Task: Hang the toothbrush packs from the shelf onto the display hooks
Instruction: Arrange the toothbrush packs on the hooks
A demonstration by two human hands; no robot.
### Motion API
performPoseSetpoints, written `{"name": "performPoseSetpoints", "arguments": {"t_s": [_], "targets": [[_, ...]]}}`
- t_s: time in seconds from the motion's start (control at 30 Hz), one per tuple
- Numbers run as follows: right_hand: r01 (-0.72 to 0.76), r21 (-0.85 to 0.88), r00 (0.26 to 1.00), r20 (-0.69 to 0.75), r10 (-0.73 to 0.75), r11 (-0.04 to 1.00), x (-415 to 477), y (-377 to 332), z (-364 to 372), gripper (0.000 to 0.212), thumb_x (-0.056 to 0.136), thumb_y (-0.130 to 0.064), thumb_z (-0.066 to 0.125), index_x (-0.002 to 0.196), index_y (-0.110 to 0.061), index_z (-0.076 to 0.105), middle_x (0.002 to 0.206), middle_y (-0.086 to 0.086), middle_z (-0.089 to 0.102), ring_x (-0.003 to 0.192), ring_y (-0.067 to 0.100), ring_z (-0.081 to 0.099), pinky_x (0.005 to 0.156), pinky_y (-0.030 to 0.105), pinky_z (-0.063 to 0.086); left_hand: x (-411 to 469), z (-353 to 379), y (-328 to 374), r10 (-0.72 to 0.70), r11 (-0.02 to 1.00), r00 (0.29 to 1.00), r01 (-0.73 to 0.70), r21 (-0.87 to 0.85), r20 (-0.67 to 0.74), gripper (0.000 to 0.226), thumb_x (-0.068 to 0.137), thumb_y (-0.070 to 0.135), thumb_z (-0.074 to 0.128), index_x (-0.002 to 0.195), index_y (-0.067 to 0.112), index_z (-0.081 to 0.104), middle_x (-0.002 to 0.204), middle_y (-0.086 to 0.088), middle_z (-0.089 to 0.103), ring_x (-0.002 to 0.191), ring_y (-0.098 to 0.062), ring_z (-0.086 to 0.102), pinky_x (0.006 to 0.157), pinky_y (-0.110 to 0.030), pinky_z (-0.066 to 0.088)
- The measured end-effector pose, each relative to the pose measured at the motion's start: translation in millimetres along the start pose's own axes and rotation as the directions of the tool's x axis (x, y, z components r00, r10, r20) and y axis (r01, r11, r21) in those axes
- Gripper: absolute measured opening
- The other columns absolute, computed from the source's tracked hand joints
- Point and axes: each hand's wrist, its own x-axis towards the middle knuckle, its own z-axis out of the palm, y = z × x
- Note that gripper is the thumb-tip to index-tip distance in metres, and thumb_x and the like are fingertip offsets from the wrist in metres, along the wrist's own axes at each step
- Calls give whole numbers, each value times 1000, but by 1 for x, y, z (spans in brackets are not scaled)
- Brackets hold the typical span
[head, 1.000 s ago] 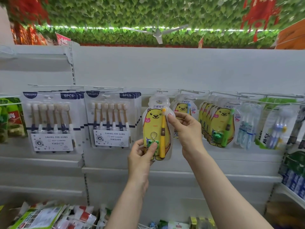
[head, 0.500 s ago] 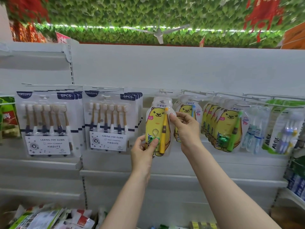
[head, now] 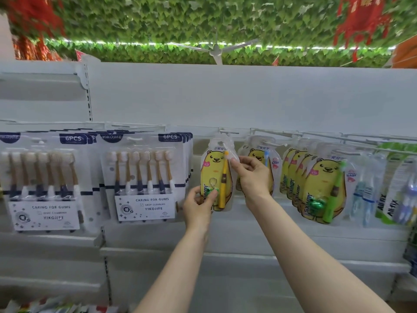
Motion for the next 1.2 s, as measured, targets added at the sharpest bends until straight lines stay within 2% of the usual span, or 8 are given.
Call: {"name": "performPoseSetpoints", "arguments": {"t_s": [0.3,0.57,0.7,0.8,0.93,1.0,1.07,1.2], "targets": [[17,4,1000,22,-17,1000,18,14,1,23,82,-28,81,98,-16,70,88,5,76,87,23,74,80,41,61,14,6,-12,3,1000,1000,-3,11,-5,23,85,24,77,100,32,61,97,2,72,93,-20,70,80,-41,60],[54,-4,998,44,-54,999,21,15,-3,23,84,-28,79,101,-15,70,93,6,75,89,18,72,78,30,58,10,11,-18,25,1000,999,-25,-17,-32,21,84,22,77,97,31,64,93,-1,74,91,-25,70,79,-45,59],[51,-12,996,67,-51,999,21,14,-4,25,85,-28,78,104,-14,69,95,5,74,86,15,71,72,24,54,8,11,-15,34,999,999,-35,-8,-41,20,86,21,76,97,31,62,95,0,73,90,-20,69,78,-40,59],[51,-46,996,70,-48,998,19,11,-4,23,86,-27,77,103,-14,69,93,2,74,83,11,69,67,20,51,6,9,-11,41,998,998,-38,46,-51,23,85,24,76,102,29,61,96,2,72,92,-18,68,77,-36,59],[43,-133,996,82,-33,990,12,1,-6,16,89,-29,75,98,-19,67,89,-6,69,81,8,64,62,16,46,3,5,-2,44,988,995,-30,151,-92,26,85,28,77,105,26,60,101,1,71,91,-15,66,86,-41,57],[45,-182,995,92,-28,982,6,-5,-10,20,89,-33,74,102,-20,67,92,-7,68,83,6,62,63,15,44,-4,4,5,30,983,995,-11,185,-99,37,84,32,77,115,22,59,109,-1,69,93,-14,64,87,-35,54],[65,-256,994,100,-41,964,-3,-10,-17,26,89,-35,74,108,-20,66,98,-7,68,87,7,62,66,15,44,-15,1,12,-14,977,995,35,210,-101,59,82,38,78,131,14,54,122,-4,64,106,-18,61,94,-35,50],[61,-423,993,118,-11,904,-26,-24,-40,45,87,-41,72,123,-16,63,113,-2,65,106,18,62,94,38,53,-47,-5,29,-62,928,993,94,361,-101,84,77,44,80,144,12,38,146,-9,47,130,-29,49,107,-45,43]]}}
